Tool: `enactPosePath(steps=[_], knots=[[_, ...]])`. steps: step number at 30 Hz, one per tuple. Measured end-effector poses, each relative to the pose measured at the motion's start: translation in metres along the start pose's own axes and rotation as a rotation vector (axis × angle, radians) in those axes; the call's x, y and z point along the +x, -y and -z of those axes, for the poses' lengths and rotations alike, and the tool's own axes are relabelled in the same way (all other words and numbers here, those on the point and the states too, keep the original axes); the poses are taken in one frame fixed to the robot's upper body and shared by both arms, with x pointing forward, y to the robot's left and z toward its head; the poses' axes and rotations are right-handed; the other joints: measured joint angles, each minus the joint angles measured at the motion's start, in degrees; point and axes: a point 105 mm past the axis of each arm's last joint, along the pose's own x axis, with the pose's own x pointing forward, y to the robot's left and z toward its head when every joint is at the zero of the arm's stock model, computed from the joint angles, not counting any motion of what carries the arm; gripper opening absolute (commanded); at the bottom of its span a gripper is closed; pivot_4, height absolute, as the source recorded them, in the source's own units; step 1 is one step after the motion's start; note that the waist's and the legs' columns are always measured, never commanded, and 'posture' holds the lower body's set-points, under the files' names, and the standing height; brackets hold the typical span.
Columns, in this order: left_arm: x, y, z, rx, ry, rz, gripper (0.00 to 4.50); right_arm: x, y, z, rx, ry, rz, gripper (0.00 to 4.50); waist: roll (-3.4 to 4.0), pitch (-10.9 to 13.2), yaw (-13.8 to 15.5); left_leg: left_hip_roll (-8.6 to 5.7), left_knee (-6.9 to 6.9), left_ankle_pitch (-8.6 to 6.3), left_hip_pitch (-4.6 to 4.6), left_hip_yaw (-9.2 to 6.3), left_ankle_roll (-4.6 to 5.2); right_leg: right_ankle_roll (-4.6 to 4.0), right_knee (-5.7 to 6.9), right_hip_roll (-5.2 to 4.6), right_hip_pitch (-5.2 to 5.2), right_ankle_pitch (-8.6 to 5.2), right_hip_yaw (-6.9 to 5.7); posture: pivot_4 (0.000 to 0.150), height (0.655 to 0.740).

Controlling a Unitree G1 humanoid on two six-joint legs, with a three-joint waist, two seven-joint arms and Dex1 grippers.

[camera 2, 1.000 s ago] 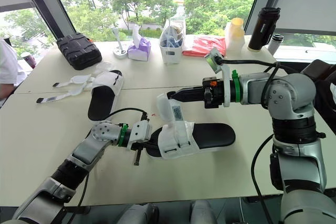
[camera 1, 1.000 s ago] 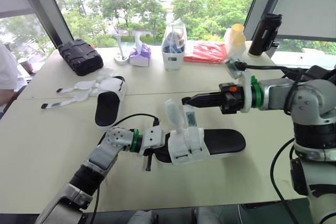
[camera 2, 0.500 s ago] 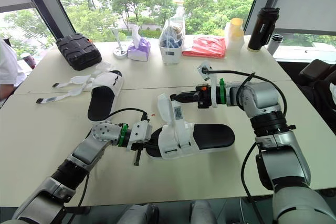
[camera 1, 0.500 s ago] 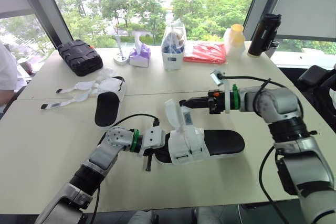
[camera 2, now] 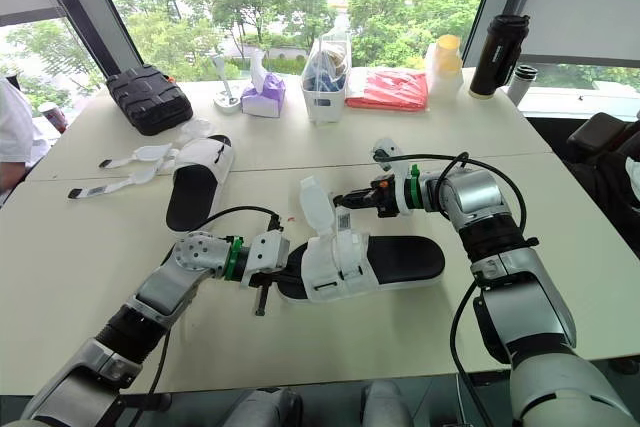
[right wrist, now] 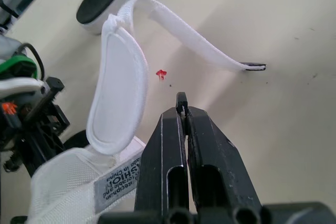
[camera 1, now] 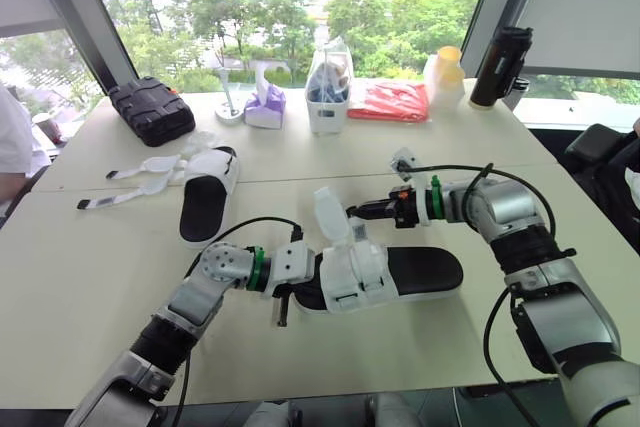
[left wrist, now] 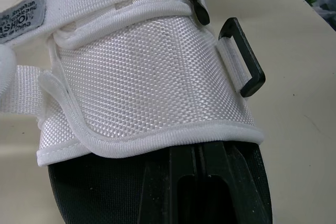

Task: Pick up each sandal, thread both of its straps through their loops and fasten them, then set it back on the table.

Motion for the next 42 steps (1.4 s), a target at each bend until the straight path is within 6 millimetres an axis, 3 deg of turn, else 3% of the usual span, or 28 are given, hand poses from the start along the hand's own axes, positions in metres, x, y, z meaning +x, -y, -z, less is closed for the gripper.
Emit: enactPosePath(steps=[4, 9, 13, 17, 24, 28, 32, 38, 42], knots=[[0.0, 0.0, 0.0, 0.001, -0.002, 0.001, 0.0, 0.001, 0.001, 0.018, -0.087, -0.068, 0.021, 0.01, 0.03, -0.12, -0.01, -0.02, 0.0, 0.0, 0.01, 0.01, 0.0, 0.0, -0.01, 0.0, 0.01, 0.0, 0.0, 0.15, 0.74], [0.001, 0.001, 0.001, 0.001, -0.008, -0.001, 0.0, 0.0, 0.001, 0.024, -0.215, -0.116, 0.049, 0.01, 0.05, -0.4, 0.05, -0.01, 0.0, 0.0, 0.05, 0.0, 0.0, 0.01, -0.01, 0.0, 0.05, -0.01, 0.0, 0.15, 0.74], [0.002, 0.001, 0.001, 0.002, -0.009, 0.0, 0.0, -0.004, 0.008, 0.034, -0.27, -0.17, 0.096, 1.44, -0.01, -0.48, 0.25, -0.01, -0.01, -0.01, 0.1, -0.01, 0.01, 0.01, -0.02, 0.0, 0.12, -0.01, 0.0, 0.15, 0.74], [0.002, 0.002, 0.001, 0.006, -0.011, 0.004, 0.0, -0.015, 0.018, 0.043, -0.326, -0.219, 0.161, 3.45, 0.03, -0.51, 0.15, -0.02, -0.08, -0.01, 0.12, 0.01, 0.01, 0.01, -0.04, 0.0, 0.1, -0.02, 0.0, 0.15, 0.74], [0.002, 0.002, 0.001, 0.005, -0.011, 0.003, 0.0, -0.012, 0.022, 0.036, -0.424, -0.175, 0.235, 3.45, 0.01, -0.52, 0.11, 0.0, -0.1, -0.01, 0.12, 0.01, 0.01, 0.01, -0.06, 0.02, 0.1, -0.02, 0.02, 0.15, 0.74], [0.002, 0.002, 0.001, 0.005, -0.011, 0.003, 0.0, -0.017, 0.022, 0.002, -0.366, -0.031, 0.283, 3.45, 0.02, -0.52, 0.1, 0.01, -0.1, -0.01, 0.12, 0.01, 0.01, 0.0, -0.06, 0.02, 0.1, -0.02, 0.04, 0.15, 0.74], [0.002, 0.003, 0.001, 0.005, -0.007, 0.003, 0.0, -0.024, 0.005, -0.032, -0.286, 0.075, 0.218, 3.45, 0.01, -0.52, 0.25, 0.03, -0.13, -0.01, 0.12, -0.03, 0.02, -0.01, -0.08, 0.02, 0.1, -0.02, 0.03, 0.15, 0.74], [0.002, 0.003, 0.001, 0.005, -0.007, 0.002, 0.0, -0.021, -0.028, -0.025, 0.028, 0.029, -0.036, 3.45, 0.02, -0.53, 0.23, 0.05, -0.13, -0.03, 0.12, -0.03, 0.05, -0.02, -0.08, 0.01, 0.09, -0.02, 0.03, 0.15, 0.74], [0.002, 0.003, 0.001, 0.005, -0.007, 0.002, 0.0, -0.02, -0.037, -0.026, 0.045, 0.021, -0.082, 3.45, 0.02, -0.52, 0.23, 0.04, -0.13, -0.03, 0.11, -0.02, 0.05, -0.01, -0.09, 0.01, 0.09, -0.02, 0.03, 0.15, 0.74]])
